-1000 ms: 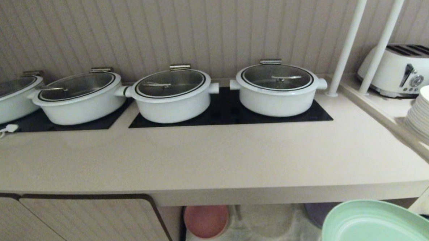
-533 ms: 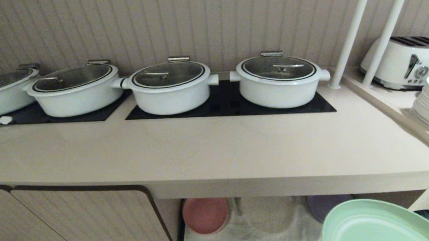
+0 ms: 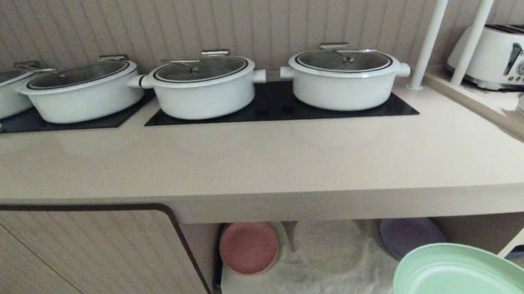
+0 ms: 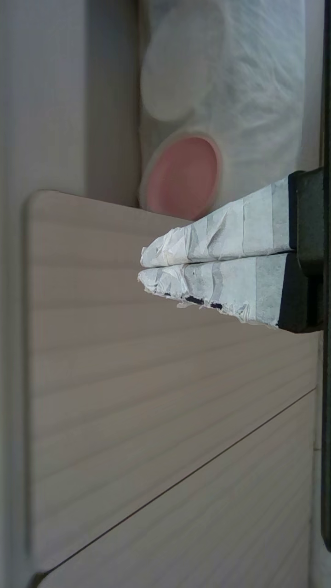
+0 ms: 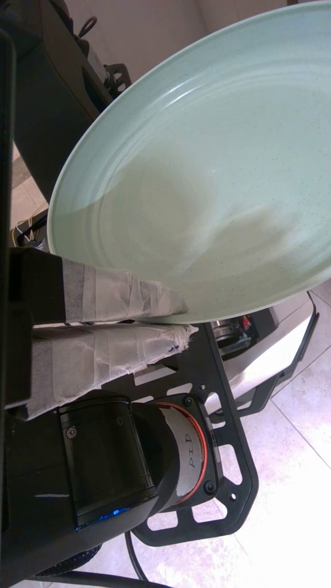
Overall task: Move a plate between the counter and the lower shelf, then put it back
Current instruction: Put the plate in the cupboard
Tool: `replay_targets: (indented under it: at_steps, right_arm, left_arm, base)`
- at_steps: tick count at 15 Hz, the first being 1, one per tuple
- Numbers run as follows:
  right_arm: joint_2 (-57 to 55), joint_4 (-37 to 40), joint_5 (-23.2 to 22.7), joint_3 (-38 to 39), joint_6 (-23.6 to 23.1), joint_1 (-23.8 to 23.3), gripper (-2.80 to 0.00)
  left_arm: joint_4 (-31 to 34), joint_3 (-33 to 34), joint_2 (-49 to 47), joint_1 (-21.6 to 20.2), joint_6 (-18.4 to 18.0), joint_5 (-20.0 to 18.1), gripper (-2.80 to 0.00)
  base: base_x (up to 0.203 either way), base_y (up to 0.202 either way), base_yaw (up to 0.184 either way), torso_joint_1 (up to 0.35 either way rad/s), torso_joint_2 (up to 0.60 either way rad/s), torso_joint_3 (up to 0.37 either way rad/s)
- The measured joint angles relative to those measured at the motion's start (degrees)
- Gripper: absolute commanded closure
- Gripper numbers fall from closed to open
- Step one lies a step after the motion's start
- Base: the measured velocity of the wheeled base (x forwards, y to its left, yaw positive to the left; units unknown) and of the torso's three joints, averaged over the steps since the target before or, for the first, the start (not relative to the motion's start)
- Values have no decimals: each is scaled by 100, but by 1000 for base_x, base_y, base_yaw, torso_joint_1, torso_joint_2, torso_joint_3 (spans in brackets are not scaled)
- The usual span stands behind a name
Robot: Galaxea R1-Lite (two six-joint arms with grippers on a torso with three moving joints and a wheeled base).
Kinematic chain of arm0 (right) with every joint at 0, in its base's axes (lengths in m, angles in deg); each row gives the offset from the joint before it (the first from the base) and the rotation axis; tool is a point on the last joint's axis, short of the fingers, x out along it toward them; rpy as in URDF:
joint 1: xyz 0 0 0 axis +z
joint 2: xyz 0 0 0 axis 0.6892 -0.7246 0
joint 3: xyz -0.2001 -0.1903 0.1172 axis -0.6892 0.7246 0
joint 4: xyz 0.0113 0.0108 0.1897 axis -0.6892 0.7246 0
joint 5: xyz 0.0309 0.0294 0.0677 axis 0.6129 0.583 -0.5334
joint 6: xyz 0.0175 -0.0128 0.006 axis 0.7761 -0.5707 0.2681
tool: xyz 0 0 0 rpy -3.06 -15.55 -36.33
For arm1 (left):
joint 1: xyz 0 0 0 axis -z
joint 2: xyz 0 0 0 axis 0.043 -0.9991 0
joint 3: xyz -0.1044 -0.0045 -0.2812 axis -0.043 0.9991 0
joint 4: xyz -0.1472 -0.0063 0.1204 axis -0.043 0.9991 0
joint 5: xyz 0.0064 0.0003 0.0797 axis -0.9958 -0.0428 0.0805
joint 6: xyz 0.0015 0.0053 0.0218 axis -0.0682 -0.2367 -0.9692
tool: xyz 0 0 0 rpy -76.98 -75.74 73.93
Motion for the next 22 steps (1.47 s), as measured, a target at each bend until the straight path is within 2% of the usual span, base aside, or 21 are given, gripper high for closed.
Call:
replay_targets:
  at_steps: [12, 22]
  right_arm:
    - [0, 5, -1, 15, -1, 0, 0]
    - [1, 2, -1, 21, -2, 0, 0]
  left_arm:
    - [2, 0, 0, 0, 0, 0, 0]
    - [4, 0, 0, 0, 1, 0, 0]
  base:
    - [0, 0, 0, -212, 505, 286]
    - [0, 0, 0, -152, 457, 302]
